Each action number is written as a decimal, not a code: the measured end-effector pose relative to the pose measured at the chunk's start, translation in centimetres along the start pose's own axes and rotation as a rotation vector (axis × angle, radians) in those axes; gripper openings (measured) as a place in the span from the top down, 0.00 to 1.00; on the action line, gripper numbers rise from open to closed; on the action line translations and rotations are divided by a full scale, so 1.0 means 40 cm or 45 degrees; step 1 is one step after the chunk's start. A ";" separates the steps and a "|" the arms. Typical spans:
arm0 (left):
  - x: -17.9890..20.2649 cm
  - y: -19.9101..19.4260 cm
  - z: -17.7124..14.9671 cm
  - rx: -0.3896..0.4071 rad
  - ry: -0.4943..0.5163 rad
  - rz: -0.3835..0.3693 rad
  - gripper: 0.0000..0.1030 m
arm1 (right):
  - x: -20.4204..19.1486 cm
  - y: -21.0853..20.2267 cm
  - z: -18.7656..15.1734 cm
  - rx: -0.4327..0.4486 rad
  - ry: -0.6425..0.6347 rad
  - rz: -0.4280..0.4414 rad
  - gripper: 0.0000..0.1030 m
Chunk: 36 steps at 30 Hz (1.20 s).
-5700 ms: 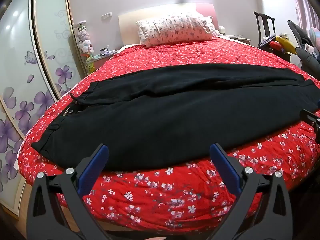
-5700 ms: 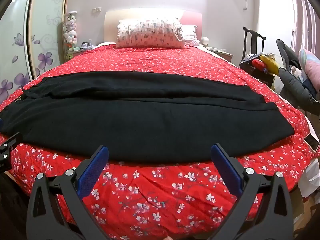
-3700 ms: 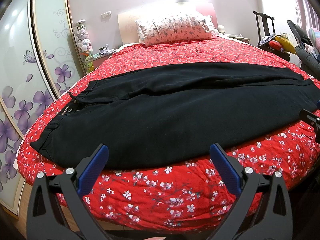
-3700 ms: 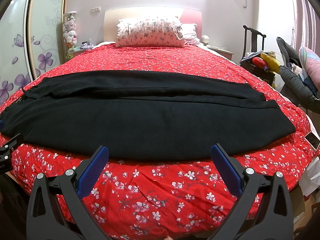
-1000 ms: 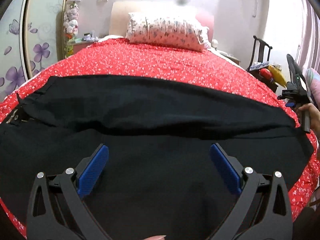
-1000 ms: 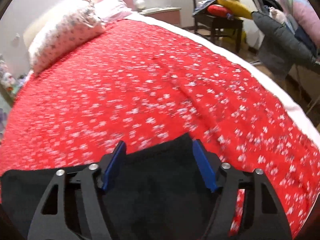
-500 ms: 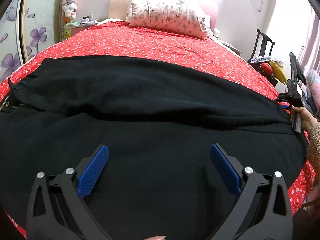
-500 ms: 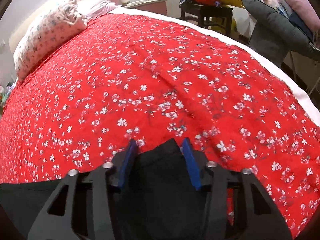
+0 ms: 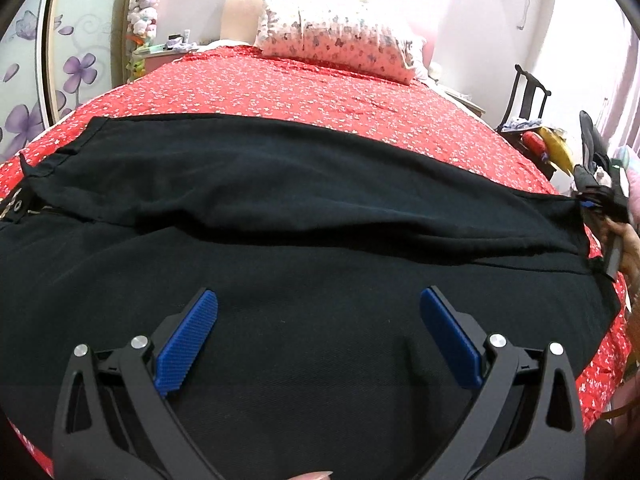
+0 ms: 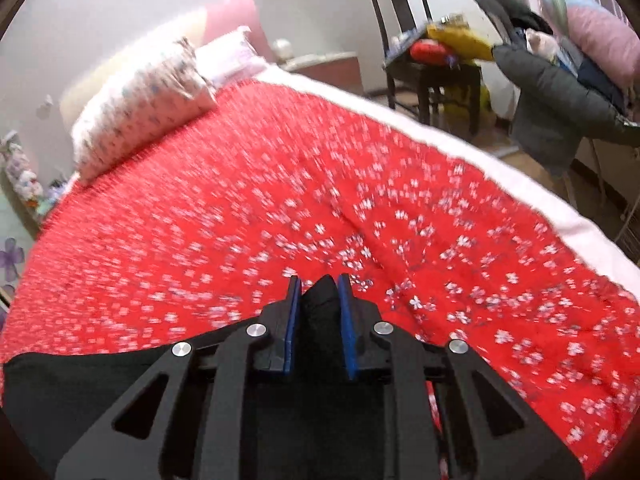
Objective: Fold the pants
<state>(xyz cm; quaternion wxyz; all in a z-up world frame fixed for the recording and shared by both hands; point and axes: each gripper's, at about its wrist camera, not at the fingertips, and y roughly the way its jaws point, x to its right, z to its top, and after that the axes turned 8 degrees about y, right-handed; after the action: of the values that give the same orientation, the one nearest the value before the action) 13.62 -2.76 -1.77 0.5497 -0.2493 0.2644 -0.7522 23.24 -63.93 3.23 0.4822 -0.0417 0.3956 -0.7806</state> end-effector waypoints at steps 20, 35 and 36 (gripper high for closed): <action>-0.069 -0.118 -0.009 0.206 -0.149 0.028 0.02 | 0.128 -0.404 -0.431 -0.118 0.105 0.190 0.87; -0.193 -0.133 -0.044 0.174 -0.471 -0.179 0.02 | 0.078 -0.433 -0.447 -0.367 0.755 0.391 0.52; -0.198 -0.132 -0.048 0.170 -0.490 -0.193 0.02 | 0.078 -0.420 -0.456 -0.377 0.805 0.376 0.53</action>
<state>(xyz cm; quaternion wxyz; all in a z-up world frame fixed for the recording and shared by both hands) 10.84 6.41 -0.31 0.5471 -0.3706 0.0846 -0.7458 1.34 -52.12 0.81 0.4323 0.1894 0.6352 -0.6114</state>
